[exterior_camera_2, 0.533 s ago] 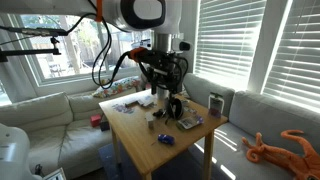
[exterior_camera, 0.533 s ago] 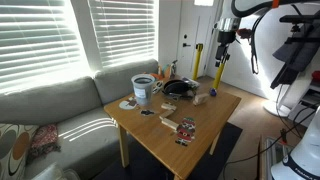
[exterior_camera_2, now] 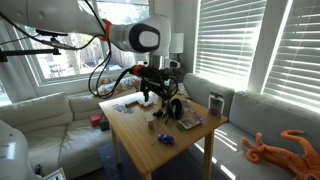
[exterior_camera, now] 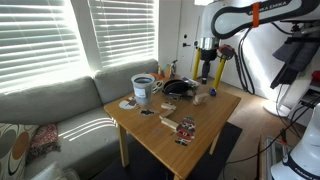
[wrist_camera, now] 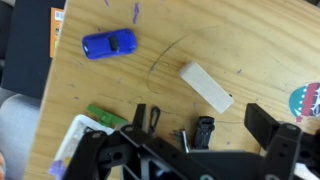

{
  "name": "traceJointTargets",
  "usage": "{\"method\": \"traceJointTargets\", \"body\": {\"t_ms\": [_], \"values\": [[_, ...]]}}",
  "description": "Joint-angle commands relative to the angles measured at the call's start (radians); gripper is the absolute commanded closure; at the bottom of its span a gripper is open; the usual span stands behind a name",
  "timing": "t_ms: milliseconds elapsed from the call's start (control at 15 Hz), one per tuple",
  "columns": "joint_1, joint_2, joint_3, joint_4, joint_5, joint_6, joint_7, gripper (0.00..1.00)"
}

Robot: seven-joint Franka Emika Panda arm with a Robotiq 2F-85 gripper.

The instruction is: Add a block to the block stack

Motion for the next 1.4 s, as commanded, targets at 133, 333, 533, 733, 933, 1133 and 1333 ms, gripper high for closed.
{"method": "traceJointTargets", "body": {"t_ms": [133, 333, 533, 733, 933, 1133, 1333], "values": [[0.061, 0.169, 0.12, 0.031, -0.094, 0.231, -0.042, 0.0], [0.089, 0.196, 0.172, 0.014, -0.16, 0.373, 0.013, 0.0], [0.093, 0.157, 0.198, 0.027, -0.073, 0.312, -0.094, 0.0], [0.092, 0.178, 0.201, 0.023, -0.102, 0.341, -0.054, 0.0], [0.096, 0.165, 0.204, -0.014, -0.107, 0.444, 0.074, 0.0], [0.092, 0.176, 0.202, 0.013, -0.102, 0.389, 0.007, 0.0], [0.091, 0.176, 0.201, 0.014, -0.102, 0.389, 0.007, 0.0]]}}
